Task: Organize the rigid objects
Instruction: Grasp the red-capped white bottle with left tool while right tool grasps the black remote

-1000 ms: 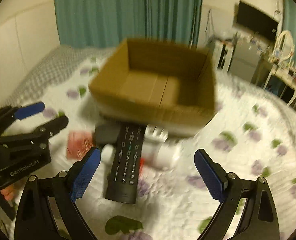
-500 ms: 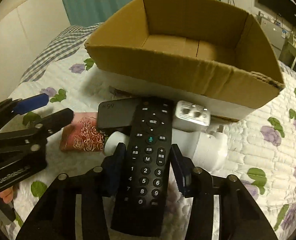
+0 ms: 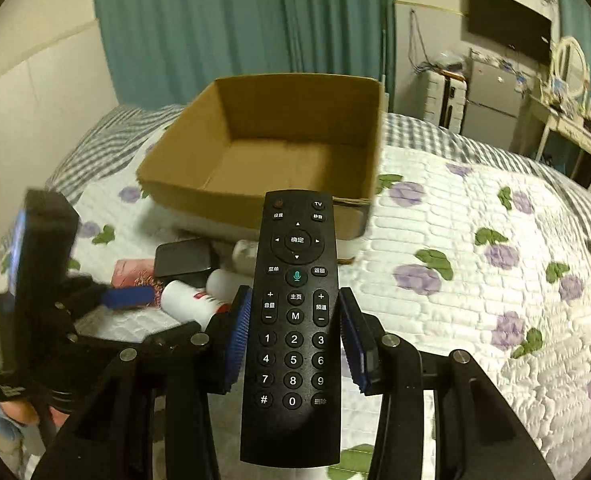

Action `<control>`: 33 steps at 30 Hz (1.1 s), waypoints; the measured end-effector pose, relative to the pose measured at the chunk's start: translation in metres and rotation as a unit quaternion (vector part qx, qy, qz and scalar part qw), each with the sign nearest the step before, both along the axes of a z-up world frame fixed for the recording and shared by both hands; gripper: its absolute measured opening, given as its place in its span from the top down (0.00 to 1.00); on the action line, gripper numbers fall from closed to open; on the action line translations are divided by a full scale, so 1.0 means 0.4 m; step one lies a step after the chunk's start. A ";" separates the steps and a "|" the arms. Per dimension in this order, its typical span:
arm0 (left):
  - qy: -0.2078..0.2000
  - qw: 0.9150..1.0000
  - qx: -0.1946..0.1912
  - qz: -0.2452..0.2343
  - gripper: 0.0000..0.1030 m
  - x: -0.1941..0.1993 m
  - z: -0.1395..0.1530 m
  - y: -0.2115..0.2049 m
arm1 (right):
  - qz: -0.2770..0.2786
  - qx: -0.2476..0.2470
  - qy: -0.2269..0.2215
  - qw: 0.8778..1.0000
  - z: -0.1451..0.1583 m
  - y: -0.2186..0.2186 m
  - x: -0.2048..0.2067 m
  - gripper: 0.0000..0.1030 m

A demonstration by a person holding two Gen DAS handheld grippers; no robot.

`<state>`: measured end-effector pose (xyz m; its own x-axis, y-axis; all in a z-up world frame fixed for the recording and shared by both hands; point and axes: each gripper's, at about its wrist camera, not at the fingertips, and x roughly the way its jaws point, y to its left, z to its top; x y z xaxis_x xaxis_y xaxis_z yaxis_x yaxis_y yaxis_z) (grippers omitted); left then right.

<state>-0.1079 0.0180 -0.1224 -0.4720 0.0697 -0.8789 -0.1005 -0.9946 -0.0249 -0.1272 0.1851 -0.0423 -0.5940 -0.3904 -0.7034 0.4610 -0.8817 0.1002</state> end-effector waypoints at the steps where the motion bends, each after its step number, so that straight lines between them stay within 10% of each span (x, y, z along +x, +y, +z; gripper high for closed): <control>1: -0.005 1.000 -0.001 0.000 0.36 -0.006 -0.007 0.005 | 0.000 -0.004 -0.002 1.000 -0.004 0.002 -0.005 0.59; 20: -0.026 1.000 0.004 0.017 0.21 -0.092 -0.029 0.084 | -0.010 -0.011 -0.033 0.999 -0.058 0.012 -0.027 0.60; 23: -0.072 0.996 -0.060 0.008 0.21 -0.116 -0.087 0.124 | -0.014 -0.009 -0.040 0.999 -0.069 0.015 -0.033 0.60; 33: -0.009 0.999 -0.029 0.010 0.25 -0.074 -0.034 0.133 | -0.017 -0.009 -0.040 0.999 -0.069 0.021 -0.035 0.60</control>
<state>-0.1374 0.0714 -0.1359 -0.4565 0.0085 -0.8897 -0.0798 -0.9963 0.0314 -0.1413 0.1935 -0.0698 -0.5497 -0.3836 -0.7420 0.4198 -0.8949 0.1517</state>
